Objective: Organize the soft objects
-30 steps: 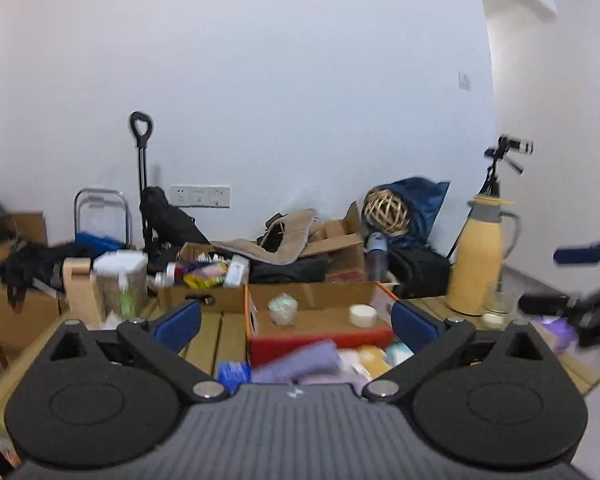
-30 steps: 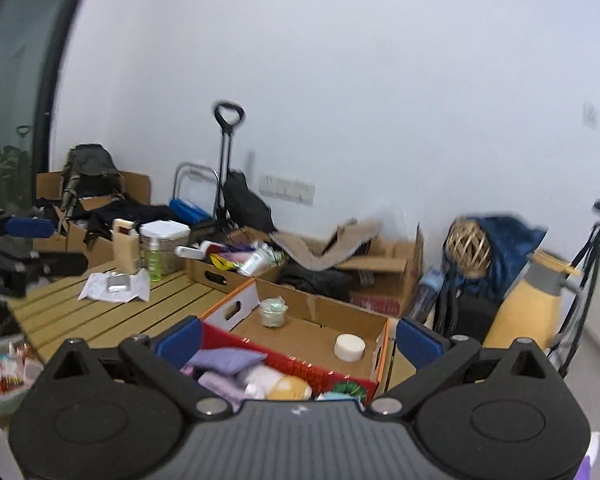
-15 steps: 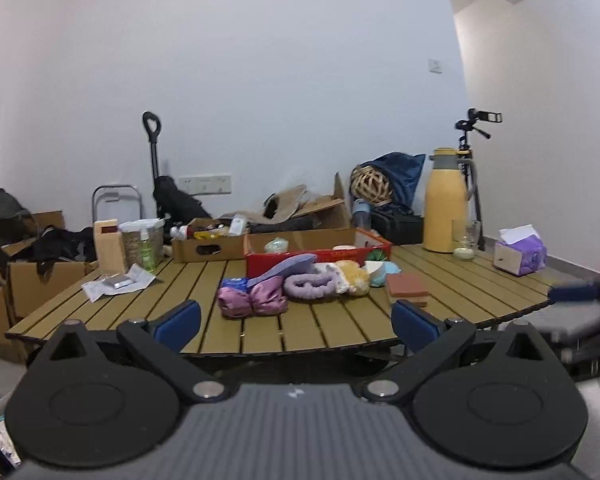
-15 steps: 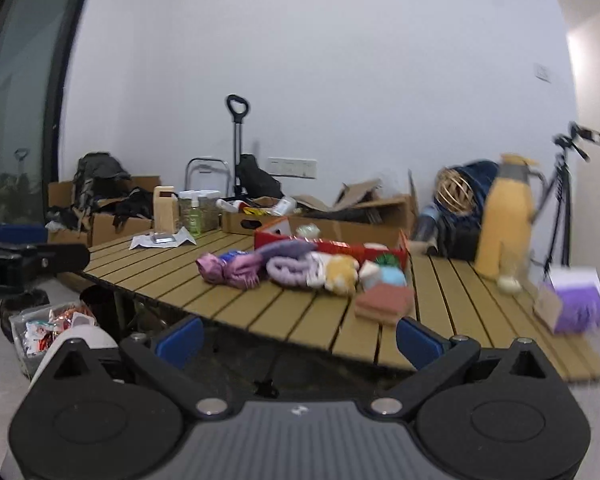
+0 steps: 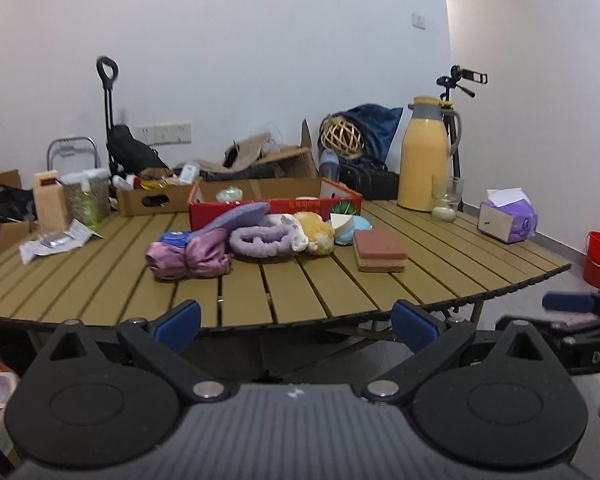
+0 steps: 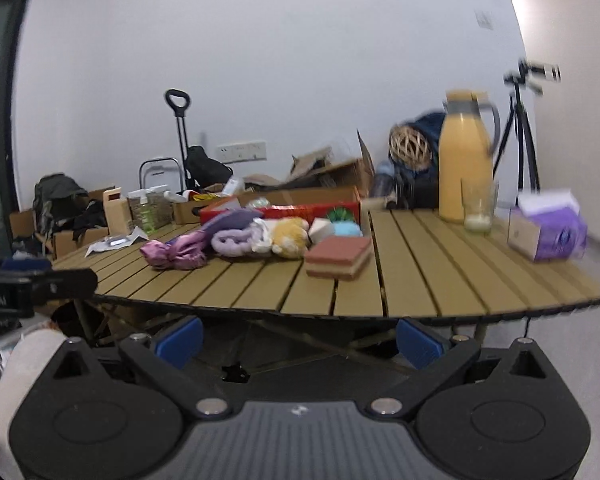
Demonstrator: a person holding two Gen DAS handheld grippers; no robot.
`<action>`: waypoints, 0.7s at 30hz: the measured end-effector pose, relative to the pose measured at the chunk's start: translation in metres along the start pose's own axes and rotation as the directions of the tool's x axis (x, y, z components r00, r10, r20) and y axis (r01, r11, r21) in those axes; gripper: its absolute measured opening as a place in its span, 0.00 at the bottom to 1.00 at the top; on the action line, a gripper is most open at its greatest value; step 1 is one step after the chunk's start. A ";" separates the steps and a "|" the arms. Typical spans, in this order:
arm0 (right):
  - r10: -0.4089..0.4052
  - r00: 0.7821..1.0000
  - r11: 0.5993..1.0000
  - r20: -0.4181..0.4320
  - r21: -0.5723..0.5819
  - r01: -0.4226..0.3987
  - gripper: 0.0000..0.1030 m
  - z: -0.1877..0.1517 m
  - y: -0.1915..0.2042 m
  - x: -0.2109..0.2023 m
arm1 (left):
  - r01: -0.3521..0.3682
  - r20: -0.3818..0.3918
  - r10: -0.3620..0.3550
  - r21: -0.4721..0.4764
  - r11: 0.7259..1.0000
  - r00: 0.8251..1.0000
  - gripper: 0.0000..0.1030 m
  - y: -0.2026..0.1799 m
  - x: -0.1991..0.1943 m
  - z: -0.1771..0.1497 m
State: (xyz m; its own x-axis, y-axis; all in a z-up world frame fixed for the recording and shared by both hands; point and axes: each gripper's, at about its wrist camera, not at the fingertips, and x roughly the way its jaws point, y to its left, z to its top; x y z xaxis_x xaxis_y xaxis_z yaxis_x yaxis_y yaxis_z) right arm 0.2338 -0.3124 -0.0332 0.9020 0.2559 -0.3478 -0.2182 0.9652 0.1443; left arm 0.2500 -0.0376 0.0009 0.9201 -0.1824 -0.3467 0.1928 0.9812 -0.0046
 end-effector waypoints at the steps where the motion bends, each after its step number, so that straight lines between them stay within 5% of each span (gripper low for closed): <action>1: 0.009 1.000 1.000 -0.022 0.023 -0.008 1.00 0.001 -0.006 0.009 | 0.003 -0.008 -0.003 -0.004 1.000 1.000 1.00 0.000 0.012 0.003; 9: -0.020 0.999 1.000 -0.043 0.021 0.021 0.94 0.040 -0.036 0.084 | 0.060 -0.060 -0.059 0.004 0.998 0.996 1.00 -0.014 0.113 0.033; 13: -0.032 0.998 0.999 -0.059 0.017 0.033 0.72 0.061 -0.053 0.139 | 0.115 -0.077 -0.115 0.001 0.993 0.990 0.95 -0.024 0.160 0.045; 17: -0.036 0.992 0.997 -0.121 0.059 0.044 0.44 0.071 -0.073 0.198 | 0.136 -0.130 -0.136 -0.006 0.991 0.982 0.74 -0.028 0.210 0.056; 21: -0.144 0.978 0.990 -0.154 -0.022 0.143 0.40 0.073 -0.076 0.240 | 0.173 -0.118 -0.183 -0.085 0.981 0.976 0.73 -0.015 0.240 0.058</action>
State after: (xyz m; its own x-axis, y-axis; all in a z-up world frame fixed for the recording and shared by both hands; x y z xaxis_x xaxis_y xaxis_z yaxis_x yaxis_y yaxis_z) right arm 0.4938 -0.3289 -0.0601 0.8559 0.1191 -0.5032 -0.0954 0.9928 0.0727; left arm 0.4883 -0.1001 -0.0275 0.8225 -0.3497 -0.4486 0.3195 0.9365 -0.1444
